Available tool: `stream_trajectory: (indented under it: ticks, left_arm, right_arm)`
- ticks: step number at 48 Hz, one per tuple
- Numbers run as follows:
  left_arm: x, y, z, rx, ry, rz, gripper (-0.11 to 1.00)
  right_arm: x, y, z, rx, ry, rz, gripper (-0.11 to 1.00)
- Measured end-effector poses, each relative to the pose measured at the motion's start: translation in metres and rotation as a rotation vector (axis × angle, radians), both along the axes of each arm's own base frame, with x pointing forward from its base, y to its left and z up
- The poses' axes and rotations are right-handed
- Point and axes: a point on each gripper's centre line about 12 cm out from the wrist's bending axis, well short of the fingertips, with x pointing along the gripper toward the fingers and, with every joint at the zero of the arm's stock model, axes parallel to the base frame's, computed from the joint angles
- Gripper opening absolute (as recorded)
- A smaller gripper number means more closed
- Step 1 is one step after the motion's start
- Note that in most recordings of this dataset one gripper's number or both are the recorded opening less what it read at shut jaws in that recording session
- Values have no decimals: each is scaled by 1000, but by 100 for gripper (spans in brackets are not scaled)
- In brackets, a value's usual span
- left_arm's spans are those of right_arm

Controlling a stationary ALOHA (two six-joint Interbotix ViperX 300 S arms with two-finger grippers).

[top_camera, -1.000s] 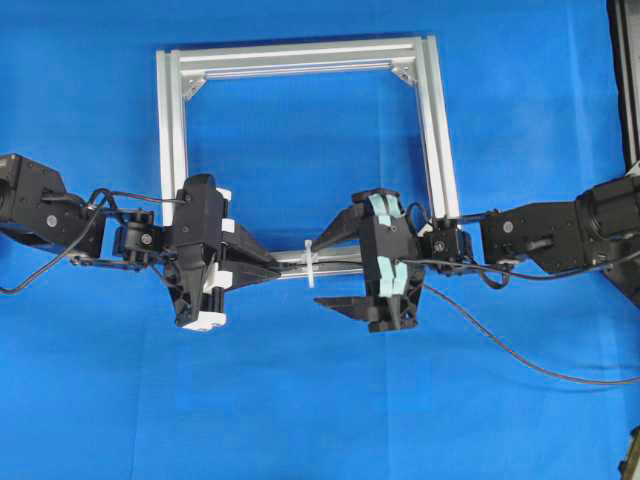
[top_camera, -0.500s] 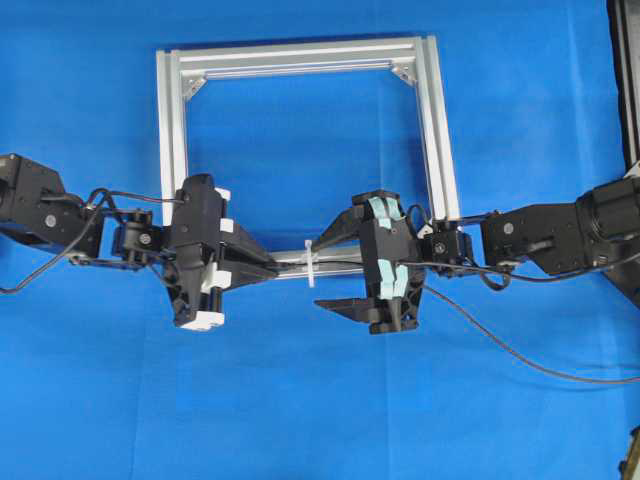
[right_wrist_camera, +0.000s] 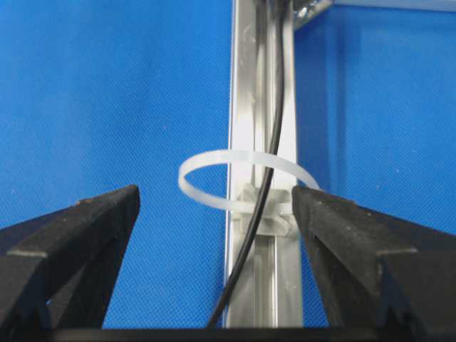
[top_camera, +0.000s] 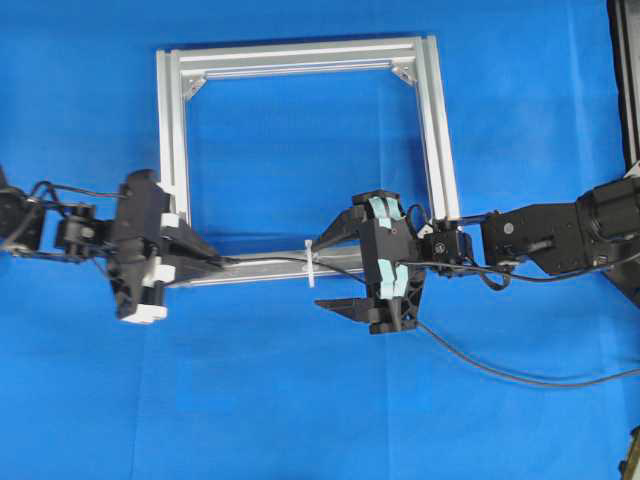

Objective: Insert the wire through the string loop located in the center.
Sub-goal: 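Pull the plug leftward with the left gripper, drawing cable through loop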

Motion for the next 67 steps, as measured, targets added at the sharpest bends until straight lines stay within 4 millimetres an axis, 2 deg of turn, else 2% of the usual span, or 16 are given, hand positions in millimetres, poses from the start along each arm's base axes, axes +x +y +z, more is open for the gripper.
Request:
stream_trajectory:
  ticks: [9, 19, 30, 63, 65, 67]
  left_arm:
    - [-28, 3, 1, -37, 17, 20, 7]
    - [-56, -4, 2, -51, 27, -15, 7]
    - [-78, -2, 4, -53, 28, -25, 7]
    - [-77, -5, 7, -39, 93, -43, 8]
    - [-77, -5, 8, -39, 91, -43, 11]
    - [-77, -5, 7, -40, 93, -42, 22]
  right_arm:
    - [0, 0, 0, 0, 3, 0, 81]
    - [-1, 0, -1, -2, 8, 1, 81]
    - [-2, 0, -2, -2, 9, 1, 81]
    - [-2, -1, -2, -3, 9, 1, 81]
    - [-1, -1, -2, -3, 7, 1, 81]
    - [-2, -1, -2, -3, 9, 1, 81]
